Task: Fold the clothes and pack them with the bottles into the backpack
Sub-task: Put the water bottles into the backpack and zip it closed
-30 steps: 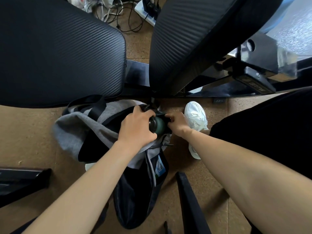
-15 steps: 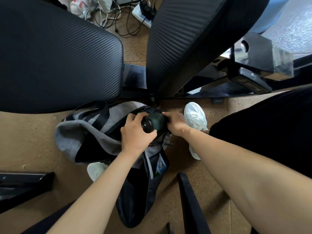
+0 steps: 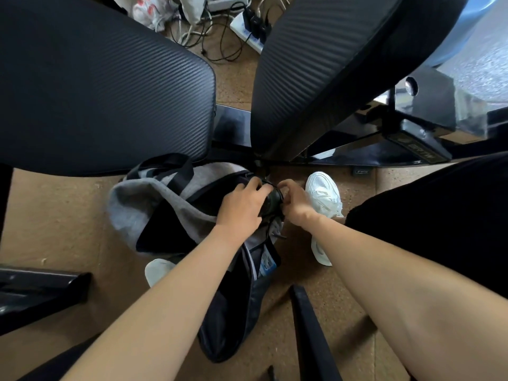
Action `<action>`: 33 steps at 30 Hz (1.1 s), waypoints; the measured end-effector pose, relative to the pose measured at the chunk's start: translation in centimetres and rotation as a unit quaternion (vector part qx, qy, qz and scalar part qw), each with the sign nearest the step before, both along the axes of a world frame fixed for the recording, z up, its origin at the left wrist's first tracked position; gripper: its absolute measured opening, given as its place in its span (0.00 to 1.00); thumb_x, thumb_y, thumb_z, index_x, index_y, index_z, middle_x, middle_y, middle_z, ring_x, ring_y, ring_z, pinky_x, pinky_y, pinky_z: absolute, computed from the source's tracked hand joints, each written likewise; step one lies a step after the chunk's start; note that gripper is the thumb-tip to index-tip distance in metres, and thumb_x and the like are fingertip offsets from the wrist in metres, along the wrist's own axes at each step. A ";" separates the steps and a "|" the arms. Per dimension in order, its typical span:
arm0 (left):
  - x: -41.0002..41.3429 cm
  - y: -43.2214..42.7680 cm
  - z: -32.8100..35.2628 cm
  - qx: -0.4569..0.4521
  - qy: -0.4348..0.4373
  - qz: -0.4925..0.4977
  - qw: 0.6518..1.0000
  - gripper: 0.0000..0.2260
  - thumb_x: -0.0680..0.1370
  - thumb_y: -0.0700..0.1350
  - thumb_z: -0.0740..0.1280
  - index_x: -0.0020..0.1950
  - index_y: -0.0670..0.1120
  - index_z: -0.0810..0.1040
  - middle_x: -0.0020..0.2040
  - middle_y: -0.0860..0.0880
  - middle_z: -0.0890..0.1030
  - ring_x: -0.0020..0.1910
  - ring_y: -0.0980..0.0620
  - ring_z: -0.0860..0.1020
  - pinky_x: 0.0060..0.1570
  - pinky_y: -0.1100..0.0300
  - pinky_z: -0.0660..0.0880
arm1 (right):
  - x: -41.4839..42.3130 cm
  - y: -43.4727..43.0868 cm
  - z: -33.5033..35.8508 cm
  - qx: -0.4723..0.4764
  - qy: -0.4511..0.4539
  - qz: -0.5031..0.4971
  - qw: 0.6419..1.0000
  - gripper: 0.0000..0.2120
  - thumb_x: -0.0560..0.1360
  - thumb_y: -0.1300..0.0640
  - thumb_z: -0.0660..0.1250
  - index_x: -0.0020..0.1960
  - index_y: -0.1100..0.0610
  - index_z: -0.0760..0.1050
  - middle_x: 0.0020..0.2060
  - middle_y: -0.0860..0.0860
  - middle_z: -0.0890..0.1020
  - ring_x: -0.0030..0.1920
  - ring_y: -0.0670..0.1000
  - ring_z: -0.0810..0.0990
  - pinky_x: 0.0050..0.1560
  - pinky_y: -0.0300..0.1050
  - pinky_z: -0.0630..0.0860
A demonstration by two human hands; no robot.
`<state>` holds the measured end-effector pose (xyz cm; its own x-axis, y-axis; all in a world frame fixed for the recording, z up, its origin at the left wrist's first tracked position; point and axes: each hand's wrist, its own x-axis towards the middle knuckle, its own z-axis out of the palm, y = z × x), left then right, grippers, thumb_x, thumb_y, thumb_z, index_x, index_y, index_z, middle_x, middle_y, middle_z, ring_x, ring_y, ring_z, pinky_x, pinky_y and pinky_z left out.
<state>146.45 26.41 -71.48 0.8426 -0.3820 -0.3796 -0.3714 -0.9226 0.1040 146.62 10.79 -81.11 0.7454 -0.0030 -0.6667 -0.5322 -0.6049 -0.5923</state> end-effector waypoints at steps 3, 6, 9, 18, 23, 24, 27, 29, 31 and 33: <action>-0.4 -0.2 1.1 0.039 -0.062 -0.015 0.997 0.47 0.69 0.56 0.79 0.81 0.51 0.56 0.71 0.44 0.73 0.65 0.42 0.75 0.61 0.47 0.75 | -0.1 -0.2 0.2 -0.003 0.008 0.024 1.000 0.29 0.77 0.65 0.68 0.74 0.50 0.67 0.61 0.55 0.80 0.62 0.58 0.79 0.60 0.50 0.76; -2.5 -0.1 3.4 -0.105 -0.119 -0.010 0.987 0.36 0.72 0.51 0.76 0.77 0.47 0.67 0.66 0.45 0.76 0.62 0.44 0.75 0.59 0.50 0.76 | -0.4 -0.6 0.9 0.020 0.004 0.040 0.999 0.30 0.75 0.59 0.73 0.74 0.51 0.68 0.66 0.55 0.78 0.66 0.58 0.77 0.68 0.55 0.74; -6.2 1.6 5.2 -0.223 -0.094 0.007 0.970 0.15 0.75 0.46 0.71 0.61 0.48 0.80 0.53 0.51 0.80 0.53 0.51 0.76 0.51 0.55 0.78 | -0.3 -1.2 1.8 0.010 -0.004 0.064 0.998 0.41 0.69 0.55 0.78 0.78 0.51 0.65 0.71 0.56 0.74 0.70 0.58 0.73 0.72 0.53 0.70; -10.1 4.7 6.9 -0.315 0.075 0.665 0.673 0.32 0.69 0.50 0.81 0.65 0.46 0.67 0.62 0.45 0.73 0.60 0.44 0.76 0.55 0.52 0.73 | 1.6 -1.2 8.1 0.016 -0.100 0.227 0.969 0.52 0.61 0.53 0.83 0.79 0.47 0.61 0.68 0.56 0.70 0.69 0.59 0.71 0.73 0.51 0.68; -8.9 4.8 5.5 -0.365 0.152 0.659 0.640 0.36 0.69 0.57 0.80 0.73 0.47 0.72 0.68 0.48 0.78 0.65 0.45 0.77 0.66 0.46 0.75 | 2.1 -1.1 11.1 -0.054 -0.156 0.329 0.930 0.40 0.66 0.55 0.79 0.75 0.49 0.69 0.66 0.54 0.74 0.65 0.59 0.74 0.67 0.54 0.73; -8.7 4.7 5.5 -0.380 0.151 0.652 0.638 0.29 0.71 0.57 0.79 0.68 0.47 0.78 0.61 0.48 0.83 0.61 0.45 0.80 0.63 0.46 0.78 | 2.1 -1.0 11.3 -0.065 -0.158 0.339 0.925 0.39 0.66 0.55 0.79 0.75 0.50 0.69 0.66 0.54 0.74 0.64 0.59 0.74 0.66 0.54 0.74; -8.1 4.5 5.1 -0.412 0.115 0.638 0.640 0.12 0.77 0.52 0.74 0.55 0.45 0.84 0.49 0.47 0.87 0.53 0.45 0.84 0.58 0.44 0.81 | 1.9 -0.8 11.6 -0.097 -0.160 0.355 0.916 0.39 0.67 0.53 0.79 0.75 0.51 0.69 0.66 0.55 0.75 0.65 0.61 0.74 0.67 0.55 0.73; -7.6 4.1 5.7 -0.453 0.108 0.628 0.624 0.06 0.78 0.50 0.74 0.49 0.48 0.85 0.44 0.49 0.87 0.50 0.47 0.85 0.58 0.42 0.81 | 1.8 -0.7 11.5 -0.108 -0.164 0.353 0.915 0.38 0.67 0.51 0.79 0.75 0.52 0.70 0.65 0.55 0.76 0.66 0.60 0.74 0.67 0.54 0.72; -7.0 3.9 6.6 -0.470 0.096 0.612 0.628 0.06 0.79 0.48 0.73 0.44 0.48 0.85 0.40 0.50 0.87 0.47 0.48 0.85 0.58 0.42 0.81 | 1.6 -0.2 11.6 -0.112 -0.167 0.341 0.918 0.38 0.67 0.50 0.80 0.74 0.52 0.71 0.64 0.55 0.76 0.65 0.60 0.75 0.67 0.53 0.72; -6.2 3.7 7.4 -0.488 0.082 0.600 0.629 0.09 0.79 0.46 0.73 0.41 0.45 0.83 0.36 0.47 0.86 0.44 0.48 0.85 0.56 0.45 0.81 | 1.3 0.4 11.5 -0.117 -0.172 0.315 0.926 0.37 0.68 0.49 0.80 0.73 0.53 0.71 0.62 0.56 0.77 0.64 0.60 0.75 0.66 0.52 0.72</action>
